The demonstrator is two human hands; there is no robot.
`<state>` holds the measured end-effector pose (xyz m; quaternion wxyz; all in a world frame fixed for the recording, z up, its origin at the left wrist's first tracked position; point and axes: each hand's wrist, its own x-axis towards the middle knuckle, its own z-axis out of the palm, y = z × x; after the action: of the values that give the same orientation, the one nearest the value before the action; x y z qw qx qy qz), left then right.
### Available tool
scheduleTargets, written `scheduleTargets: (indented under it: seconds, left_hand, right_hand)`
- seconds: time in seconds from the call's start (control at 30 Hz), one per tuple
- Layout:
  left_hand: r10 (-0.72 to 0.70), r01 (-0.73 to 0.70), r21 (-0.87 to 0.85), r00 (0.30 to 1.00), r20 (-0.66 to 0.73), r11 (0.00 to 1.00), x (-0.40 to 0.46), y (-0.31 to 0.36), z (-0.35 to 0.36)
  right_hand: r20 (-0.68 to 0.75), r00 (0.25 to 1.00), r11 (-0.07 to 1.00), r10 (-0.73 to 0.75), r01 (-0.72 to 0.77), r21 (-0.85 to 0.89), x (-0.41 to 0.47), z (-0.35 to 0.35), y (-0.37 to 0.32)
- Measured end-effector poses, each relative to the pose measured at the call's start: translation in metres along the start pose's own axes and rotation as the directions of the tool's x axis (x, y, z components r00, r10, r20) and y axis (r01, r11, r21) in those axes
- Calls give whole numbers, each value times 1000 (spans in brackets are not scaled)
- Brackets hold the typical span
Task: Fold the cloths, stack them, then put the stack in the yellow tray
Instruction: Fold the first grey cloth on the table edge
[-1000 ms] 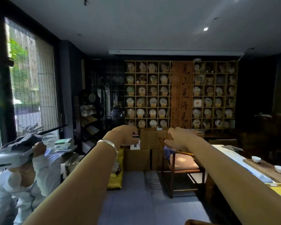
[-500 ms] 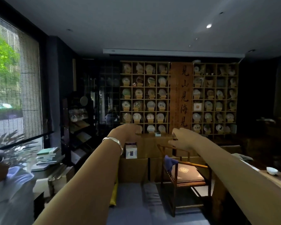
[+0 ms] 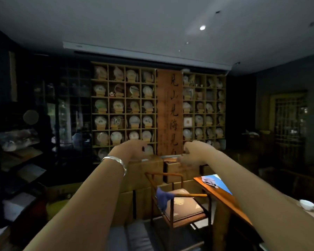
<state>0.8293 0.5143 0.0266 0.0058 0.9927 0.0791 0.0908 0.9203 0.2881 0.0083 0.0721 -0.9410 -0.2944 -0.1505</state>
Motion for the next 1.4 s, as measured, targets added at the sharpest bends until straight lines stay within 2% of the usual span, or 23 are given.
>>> scheduleTargets:
  seconds: [0.27, 0.43, 0.57, 0.73, 0.9, 1.03, 1.23, 1.4]
  left_hand:
    - [172, -175, -110, 985, -32, 978, 157, 51, 52]
    - [305, -311, -108, 950, -64, 944, 280, 109, 80]
    - [424, -427, -121, 904, -55, 896, 373, 172, 99]
    - [531, -533, -220, 844, -73, 817, 460, 243, 124]
    - [647, -642, -223, 760, -60, 733, 529, 310, 145]
    - [743, -735, -228, 666, -67, 638, 586, 366, 157]
    - [855, -846, -227, 511, -86, 482, 669, 449, 168]
    - [914, -908, -229, 385, -130, 350, 728, 508, 168]
  right_hand:
    - [-81, 980, 978, 183, -190, -90, 82, 44, 103]
    - [-155, 939, 946, 308, -320, -57, 133, 55, 199]
    - [-119, 900, 899, 419, -430, -84, 171, 61, 279]
    - [-94, 863, 853, 495, -504, -137, 201, 64, 362]
    - [-64, 801, 777, 595, -594, -206, 212, 76, 425]
    - [-75, 731, 691, 678, -669, -274, 218, 81, 474]
    - [-138, 585, 525, 799, -791, -315, 236, 78, 540]
    - [-223, 488, 416, 844, -858, -303, 252, 74, 587]
